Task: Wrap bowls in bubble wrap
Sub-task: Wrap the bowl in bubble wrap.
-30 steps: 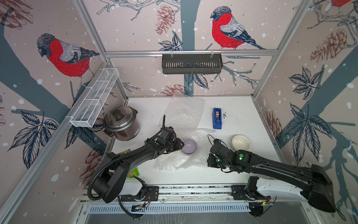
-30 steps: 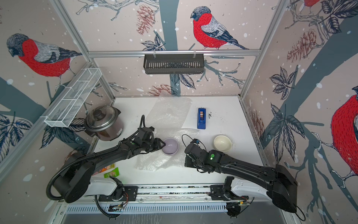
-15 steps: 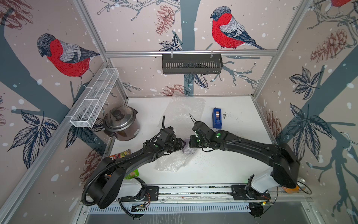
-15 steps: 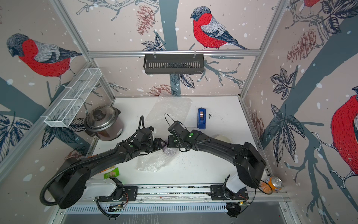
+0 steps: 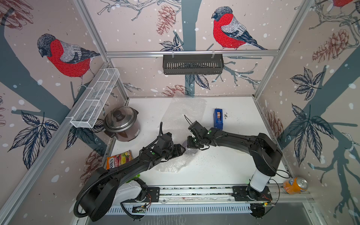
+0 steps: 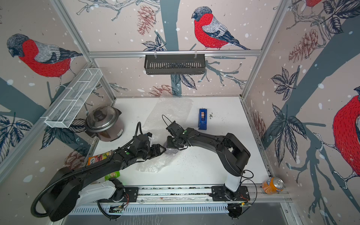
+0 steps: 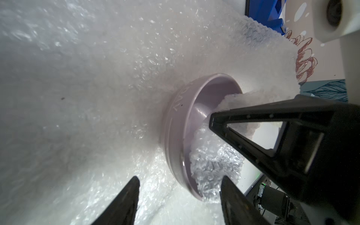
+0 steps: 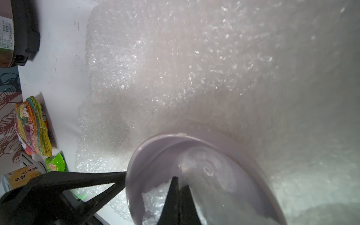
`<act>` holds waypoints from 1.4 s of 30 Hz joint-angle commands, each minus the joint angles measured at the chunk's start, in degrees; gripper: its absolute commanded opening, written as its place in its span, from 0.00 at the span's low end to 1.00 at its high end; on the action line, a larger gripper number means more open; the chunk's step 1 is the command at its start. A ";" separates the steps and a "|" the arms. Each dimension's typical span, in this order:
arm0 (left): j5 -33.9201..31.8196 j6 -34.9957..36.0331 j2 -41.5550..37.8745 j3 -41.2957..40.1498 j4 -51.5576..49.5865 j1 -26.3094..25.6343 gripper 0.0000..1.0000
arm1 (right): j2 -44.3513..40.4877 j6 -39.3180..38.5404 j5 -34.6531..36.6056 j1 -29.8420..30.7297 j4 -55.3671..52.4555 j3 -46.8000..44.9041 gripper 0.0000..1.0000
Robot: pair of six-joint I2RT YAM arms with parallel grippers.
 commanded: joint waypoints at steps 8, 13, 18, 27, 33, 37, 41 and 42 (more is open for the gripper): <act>-0.33 0.05 10.88 3.84 3.43 -0.05 0.49 | -0.90 -0.10 -0.54 -0.01 0.45 1.07 0.23; -2.72 -0.71 10.38 3.27 2.35 -0.07 0.46 | -4.57 -0.18 3.87 0.95 -3.72 3.39 0.48; -2.57 -0.04 11.09 3.63 2.37 -0.05 0.46 | -10.38 0.70 9.43 1.06 -7.78 2.19 0.66; -2.48 -0.17 10.89 3.74 2.39 -0.04 0.46 | -9.60 1.96 9.32 5.67 -6.87 -1.27 0.47; -2.88 0.26 10.06 4.39 1.44 -0.05 0.48 | -2.14 0.86 7.74 2.02 -3.06 0.31 0.28; -3.44 1.02 9.09 5.70 -1.34 0.25 0.51 | 2.86 -0.79 6.28 1.57 -2.69 2.34 0.24; -8.02 3.21 5.30 9.72 -10.09 3.27 0.60 | 5.64 -0.89 4.71 2.09 -1.21 1.28 0.23; -9.01 3.95 4.40 10.61 -12.07 4.73 0.62 | 5.97 -0.80 4.62 2.09 -0.97 0.79 0.23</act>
